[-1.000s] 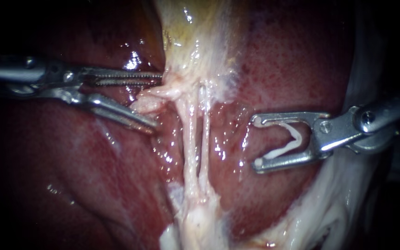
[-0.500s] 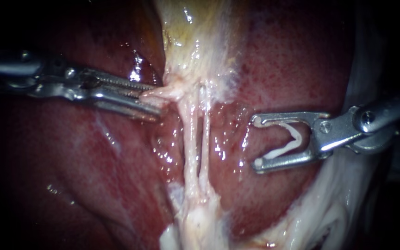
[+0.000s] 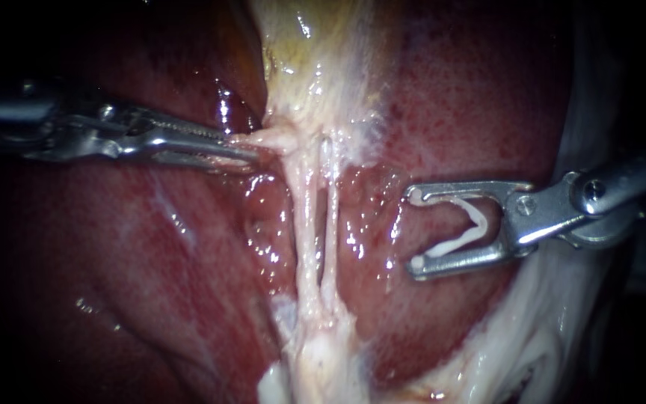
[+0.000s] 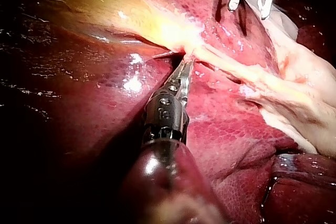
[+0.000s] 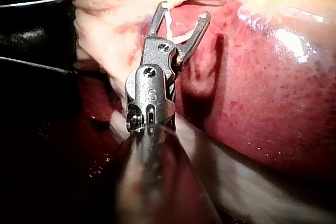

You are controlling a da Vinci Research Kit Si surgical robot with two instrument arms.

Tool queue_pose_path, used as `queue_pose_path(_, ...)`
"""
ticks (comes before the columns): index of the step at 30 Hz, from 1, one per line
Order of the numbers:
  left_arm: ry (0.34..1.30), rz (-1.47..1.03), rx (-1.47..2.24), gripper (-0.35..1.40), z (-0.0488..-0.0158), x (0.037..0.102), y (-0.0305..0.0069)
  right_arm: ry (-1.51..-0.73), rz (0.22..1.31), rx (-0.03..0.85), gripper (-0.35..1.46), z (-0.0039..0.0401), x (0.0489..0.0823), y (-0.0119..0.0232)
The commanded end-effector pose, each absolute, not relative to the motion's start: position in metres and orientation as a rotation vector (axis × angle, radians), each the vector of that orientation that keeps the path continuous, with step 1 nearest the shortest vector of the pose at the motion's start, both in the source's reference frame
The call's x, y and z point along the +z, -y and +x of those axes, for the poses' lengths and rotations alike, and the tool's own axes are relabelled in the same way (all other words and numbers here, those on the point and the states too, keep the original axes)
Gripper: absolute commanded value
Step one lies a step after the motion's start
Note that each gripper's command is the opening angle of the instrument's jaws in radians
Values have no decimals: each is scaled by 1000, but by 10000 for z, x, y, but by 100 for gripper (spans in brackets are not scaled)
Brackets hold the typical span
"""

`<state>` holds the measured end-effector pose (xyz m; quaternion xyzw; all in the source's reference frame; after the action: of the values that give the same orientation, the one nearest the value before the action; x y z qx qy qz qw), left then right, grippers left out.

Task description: Grabbing gallbladder

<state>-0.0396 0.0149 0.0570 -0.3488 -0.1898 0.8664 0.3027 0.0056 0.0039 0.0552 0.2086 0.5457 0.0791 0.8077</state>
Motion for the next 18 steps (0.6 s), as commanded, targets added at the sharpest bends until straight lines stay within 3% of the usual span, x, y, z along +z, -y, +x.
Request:
queue_pose_path(1, 506, -925, 2297, -35, -392, 567, -152, -1167, 446, 169, 48, 56, 552, -39)
queue_pose_path(18, 424, -920, 2252, -35, -328, 518, -207, -1166, 450, 174, 48, 55, 553, -39)
